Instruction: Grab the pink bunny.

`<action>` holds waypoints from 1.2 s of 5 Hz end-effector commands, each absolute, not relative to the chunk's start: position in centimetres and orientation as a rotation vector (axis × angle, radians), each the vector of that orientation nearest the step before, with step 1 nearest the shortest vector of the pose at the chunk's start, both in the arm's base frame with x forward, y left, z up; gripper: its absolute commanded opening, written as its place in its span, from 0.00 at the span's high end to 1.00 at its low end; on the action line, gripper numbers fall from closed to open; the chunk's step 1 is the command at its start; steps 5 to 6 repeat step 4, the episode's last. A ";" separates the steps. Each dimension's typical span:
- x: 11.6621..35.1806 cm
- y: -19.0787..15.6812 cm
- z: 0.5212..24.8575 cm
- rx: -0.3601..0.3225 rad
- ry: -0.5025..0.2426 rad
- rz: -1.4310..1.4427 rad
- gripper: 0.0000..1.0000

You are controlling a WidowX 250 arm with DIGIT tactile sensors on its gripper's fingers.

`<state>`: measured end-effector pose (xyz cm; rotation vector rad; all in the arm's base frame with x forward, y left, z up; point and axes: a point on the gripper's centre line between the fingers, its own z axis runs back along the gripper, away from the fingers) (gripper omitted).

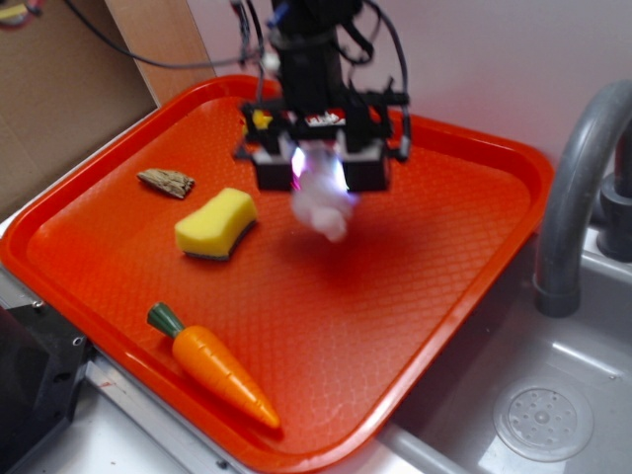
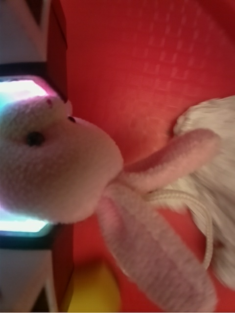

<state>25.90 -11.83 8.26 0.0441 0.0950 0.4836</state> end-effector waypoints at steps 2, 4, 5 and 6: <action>22.7 -8.8 21.2 0.080 -0.135 -0.031 1.00; 22.1 -7.7 23.1 0.000 -0.240 0.046 1.00; 22.1 -7.7 23.1 0.000 -0.240 0.046 1.00; 22.1 -7.7 23.1 0.000 -0.240 0.046 1.00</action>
